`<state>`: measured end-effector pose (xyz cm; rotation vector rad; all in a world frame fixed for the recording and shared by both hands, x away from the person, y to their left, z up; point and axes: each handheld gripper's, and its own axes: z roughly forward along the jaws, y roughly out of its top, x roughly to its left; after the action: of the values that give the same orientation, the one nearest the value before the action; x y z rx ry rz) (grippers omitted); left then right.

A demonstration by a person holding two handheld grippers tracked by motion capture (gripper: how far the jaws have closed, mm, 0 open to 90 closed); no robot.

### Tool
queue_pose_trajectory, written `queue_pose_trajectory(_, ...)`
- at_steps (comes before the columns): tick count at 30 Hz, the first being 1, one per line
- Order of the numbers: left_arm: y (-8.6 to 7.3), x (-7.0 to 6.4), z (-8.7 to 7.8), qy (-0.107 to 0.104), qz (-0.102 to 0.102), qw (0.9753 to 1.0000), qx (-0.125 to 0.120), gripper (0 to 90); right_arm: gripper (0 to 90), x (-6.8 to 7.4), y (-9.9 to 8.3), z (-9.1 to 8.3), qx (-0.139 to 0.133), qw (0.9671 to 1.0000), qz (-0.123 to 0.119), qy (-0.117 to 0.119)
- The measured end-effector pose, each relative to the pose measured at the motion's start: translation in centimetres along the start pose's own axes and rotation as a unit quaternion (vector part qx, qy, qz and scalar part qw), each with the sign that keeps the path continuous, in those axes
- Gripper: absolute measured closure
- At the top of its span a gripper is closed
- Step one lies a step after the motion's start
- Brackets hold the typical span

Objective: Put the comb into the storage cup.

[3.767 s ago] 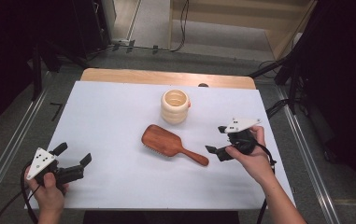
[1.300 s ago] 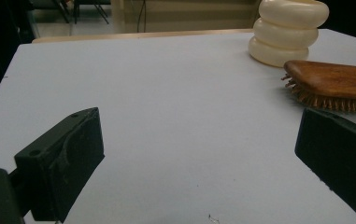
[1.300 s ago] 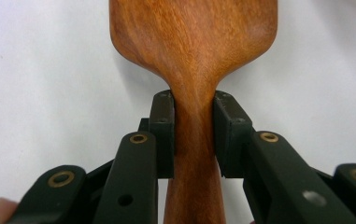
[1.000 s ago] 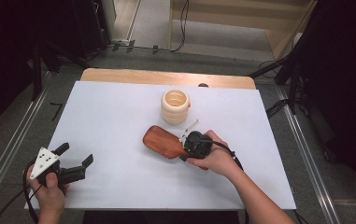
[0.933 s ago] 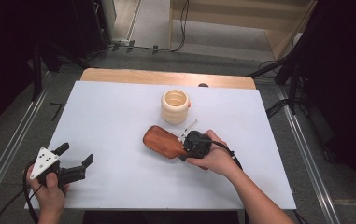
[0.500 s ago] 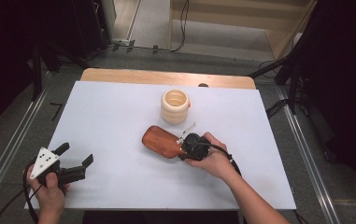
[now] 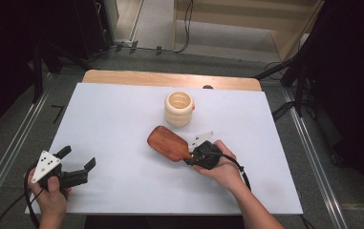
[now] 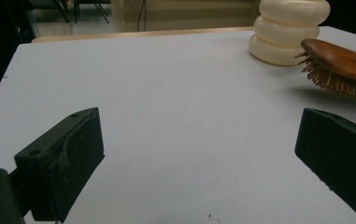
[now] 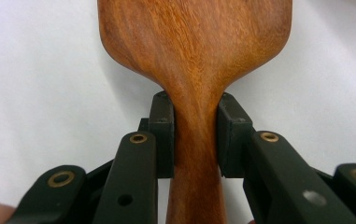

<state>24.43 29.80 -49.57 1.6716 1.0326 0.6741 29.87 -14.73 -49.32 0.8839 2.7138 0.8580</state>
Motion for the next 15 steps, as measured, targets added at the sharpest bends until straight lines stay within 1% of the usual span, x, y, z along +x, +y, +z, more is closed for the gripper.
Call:
queue_pose_trajectory(1,0.0,0.0,0.0,0.0,0.0,1.0,0.0,1.3,70.2,0.1,0.0,-0.1,-0.003,1.0,0.0,-0.002)
queue_pose_trajectory(2,0.0,0.0,0.0,-0.001,0.0,1.0,0.0,1.4,70.2,0.2,0.0,-0.4,-0.012,0.9999,-0.003,-0.005)
queue_pose_trajectory(9,0.0,0.0,0.0,0.001,0.002,1.0,0.002,1.3,70.1,0.7,0.1,-1.6,-0.059,0.9981,0.006,-0.013)
queue_pose_trajectory(10,0.0,0.0,0.0,0.001,0.002,1.0,0.001,1.3,70.1,0.7,0.1,-1.8,-0.068,0.9976,0.004,-0.013)
queue_pose_trajectory(11,0.0,0.0,0.0,0.001,0.002,1.0,0.001,1.3,70.1,0.8,0.0,-1.9,-0.073,0.9972,0.008,-0.013)
queue_pose_trajectory(13,0.0,0.0,0.0,0.001,0.0,1.0,0.0,1.3,70.1,1.0,0.0,-2.3,-0.088,0.996,0.002,-0.014)
queue_pose_trajectory(14,0.0,0.0,0.0,0.001,0.0,1.0,0.0,1.3,70.1,1.0,0.0,-2.3,-0.088,0.996,0.002,-0.014)
queue_pose_trajectory(15,0.0,0.0,0.0,0.001,0.0,1.0,0.0,1.4,70.1,1.1,-0.1,-2.6,-0.105,0.9944,0.002,-0.017)
